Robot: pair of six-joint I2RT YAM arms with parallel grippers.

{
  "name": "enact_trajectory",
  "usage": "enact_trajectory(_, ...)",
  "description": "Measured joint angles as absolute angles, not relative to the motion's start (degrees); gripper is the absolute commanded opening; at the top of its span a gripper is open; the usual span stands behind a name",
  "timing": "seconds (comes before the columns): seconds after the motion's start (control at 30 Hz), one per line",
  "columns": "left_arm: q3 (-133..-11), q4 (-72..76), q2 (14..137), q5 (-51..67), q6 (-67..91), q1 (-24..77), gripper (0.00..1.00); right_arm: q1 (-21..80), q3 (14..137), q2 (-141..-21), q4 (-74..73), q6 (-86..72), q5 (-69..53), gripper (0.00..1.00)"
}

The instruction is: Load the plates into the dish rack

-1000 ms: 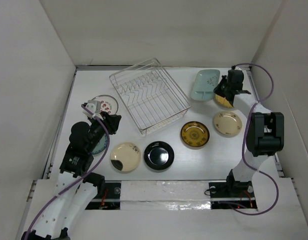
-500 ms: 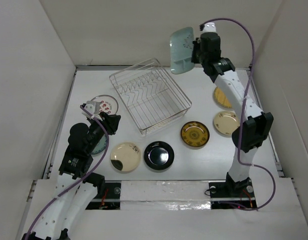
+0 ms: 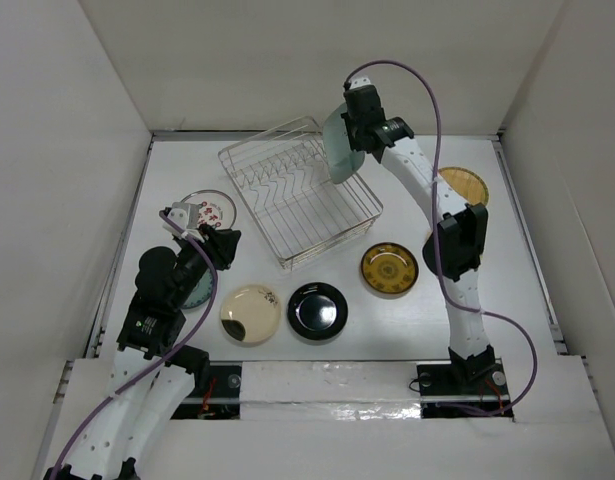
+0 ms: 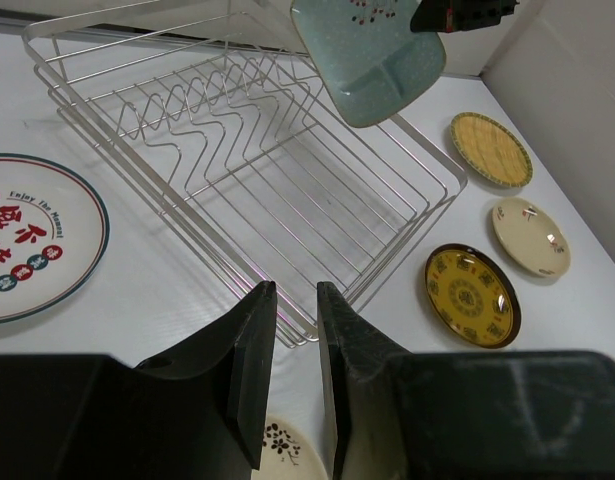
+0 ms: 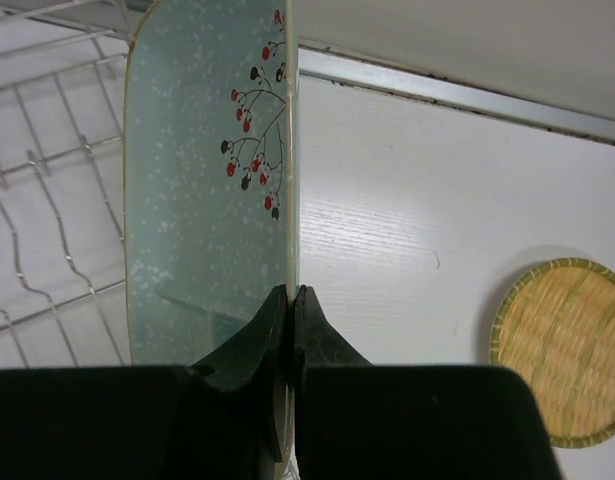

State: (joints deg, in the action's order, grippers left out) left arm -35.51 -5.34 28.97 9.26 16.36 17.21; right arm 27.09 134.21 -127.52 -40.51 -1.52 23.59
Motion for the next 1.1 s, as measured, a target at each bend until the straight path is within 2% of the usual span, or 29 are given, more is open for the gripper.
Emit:
enact_trajectory(0.5, -35.5, -5.3, 29.0, 9.3, 16.3, 17.2, 0.21, 30.9, 135.9, -131.0, -39.0, 7.0, 29.9, 0.00)
enact_trajectory(1.1, -35.5, -5.3, 29.1, 9.3, 16.3, 17.2, 0.20, 36.6, 137.2, -138.2, -24.5, 28.9, 38.2, 0.00)
